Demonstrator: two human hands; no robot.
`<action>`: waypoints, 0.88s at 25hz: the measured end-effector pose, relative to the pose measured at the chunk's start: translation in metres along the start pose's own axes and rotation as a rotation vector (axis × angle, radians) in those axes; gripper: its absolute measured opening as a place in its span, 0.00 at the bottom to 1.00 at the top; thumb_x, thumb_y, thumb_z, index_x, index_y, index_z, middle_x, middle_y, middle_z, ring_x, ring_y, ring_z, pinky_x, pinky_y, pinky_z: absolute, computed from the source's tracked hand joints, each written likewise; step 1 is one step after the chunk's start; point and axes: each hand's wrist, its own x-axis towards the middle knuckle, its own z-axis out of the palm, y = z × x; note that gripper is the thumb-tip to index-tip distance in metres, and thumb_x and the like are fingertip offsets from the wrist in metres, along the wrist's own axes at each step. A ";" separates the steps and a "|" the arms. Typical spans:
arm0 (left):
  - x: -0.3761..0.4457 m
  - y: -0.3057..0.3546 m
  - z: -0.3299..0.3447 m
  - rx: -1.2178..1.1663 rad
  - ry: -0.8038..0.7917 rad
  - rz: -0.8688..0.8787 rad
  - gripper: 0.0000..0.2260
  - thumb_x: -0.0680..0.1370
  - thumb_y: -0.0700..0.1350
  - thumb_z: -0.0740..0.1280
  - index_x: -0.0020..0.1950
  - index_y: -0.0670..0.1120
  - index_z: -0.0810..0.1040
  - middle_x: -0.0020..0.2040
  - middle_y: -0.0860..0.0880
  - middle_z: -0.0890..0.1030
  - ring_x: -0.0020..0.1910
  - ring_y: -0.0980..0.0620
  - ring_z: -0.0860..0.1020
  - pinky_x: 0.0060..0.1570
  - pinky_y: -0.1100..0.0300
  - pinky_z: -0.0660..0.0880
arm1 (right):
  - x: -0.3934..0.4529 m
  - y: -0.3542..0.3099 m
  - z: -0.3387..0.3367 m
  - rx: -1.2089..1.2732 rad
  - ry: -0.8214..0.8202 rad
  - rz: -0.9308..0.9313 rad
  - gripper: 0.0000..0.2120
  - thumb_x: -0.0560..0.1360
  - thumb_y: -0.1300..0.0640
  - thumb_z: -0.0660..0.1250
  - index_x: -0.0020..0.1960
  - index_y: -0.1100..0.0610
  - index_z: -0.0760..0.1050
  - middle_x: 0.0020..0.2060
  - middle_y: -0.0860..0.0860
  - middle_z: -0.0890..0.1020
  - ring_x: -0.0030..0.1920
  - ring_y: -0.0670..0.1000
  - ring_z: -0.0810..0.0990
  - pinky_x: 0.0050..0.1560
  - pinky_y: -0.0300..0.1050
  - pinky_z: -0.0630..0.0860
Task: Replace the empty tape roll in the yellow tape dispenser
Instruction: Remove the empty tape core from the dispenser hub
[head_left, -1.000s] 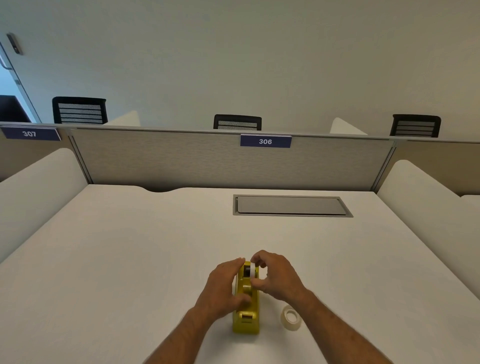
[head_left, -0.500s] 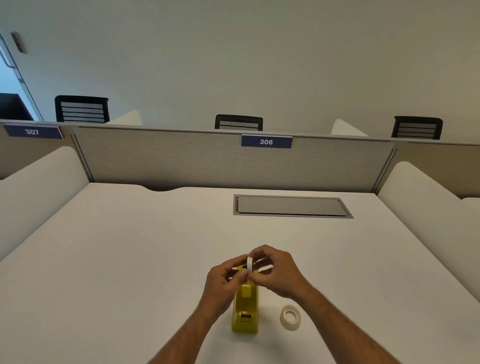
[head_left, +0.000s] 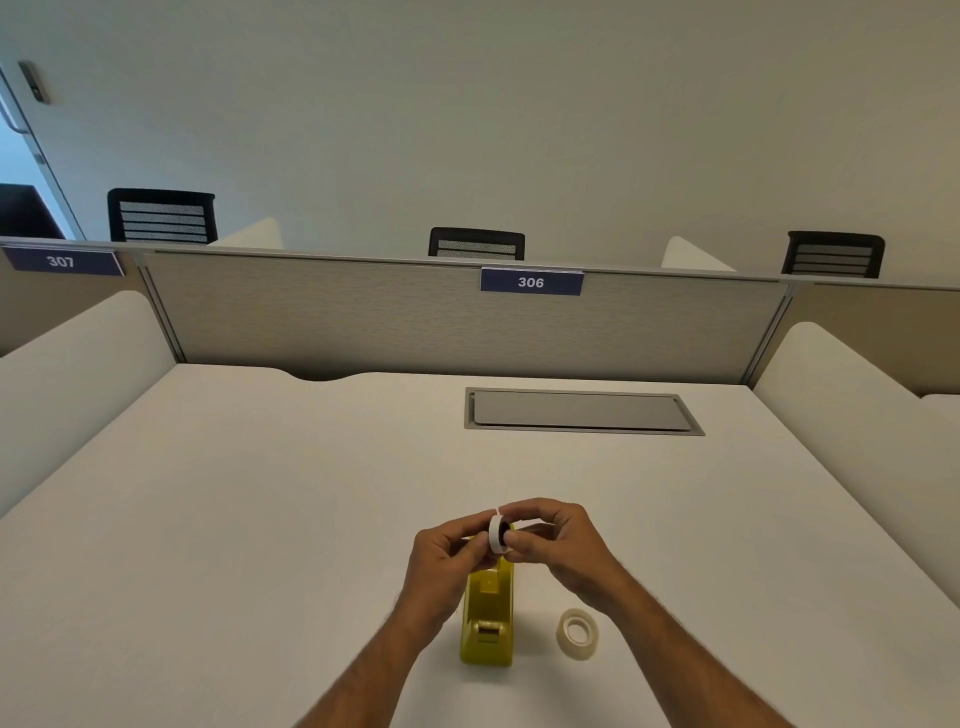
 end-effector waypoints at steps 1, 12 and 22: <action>0.000 0.000 0.000 -0.003 -0.014 -0.005 0.12 0.78 0.40 0.68 0.59 0.49 0.83 0.53 0.50 0.86 0.51 0.49 0.84 0.51 0.51 0.82 | 0.000 0.000 0.000 0.020 0.007 0.001 0.11 0.73 0.64 0.74 0.53 0.54 0.84 0.50 0.55 0.86 0.50 0.57 0.86 0.51 0.54 0.85; 0.005 0.004 -0.003 -0.096 -0.190 -0.096 0.11 0.80 0.42 0.64 0.59 0.51 0.83 0.56 0.50 0.85 0.56 0.49 0.82 0.53 0.55 0.80 | 0.001 0.002 -0.004 0.011 -0.015 -0.020 0.11 0.71 0.65 0.75 0.52 0.56 0.84 0.48 0.57 0.86 0.47 0.58 0.87 0.48 0.54 0.85; 0.009 0.003 -0.003 -0.074 -0.177 -0.130 0.11 0.79 0.43 0.65 0.59 0.48 0.83 0.55 0.47 0.85 0.54 0.46 0.83 0.53 0.51 0.81 | 0.003 0.010 0.002 -0.037 0.067 -0.094 0.09 0.71 0.68 0.75 0.50 0.61 0.85 0.46 0.57 0.84 0.43 0.58 0.87 0.42 0.47 0.85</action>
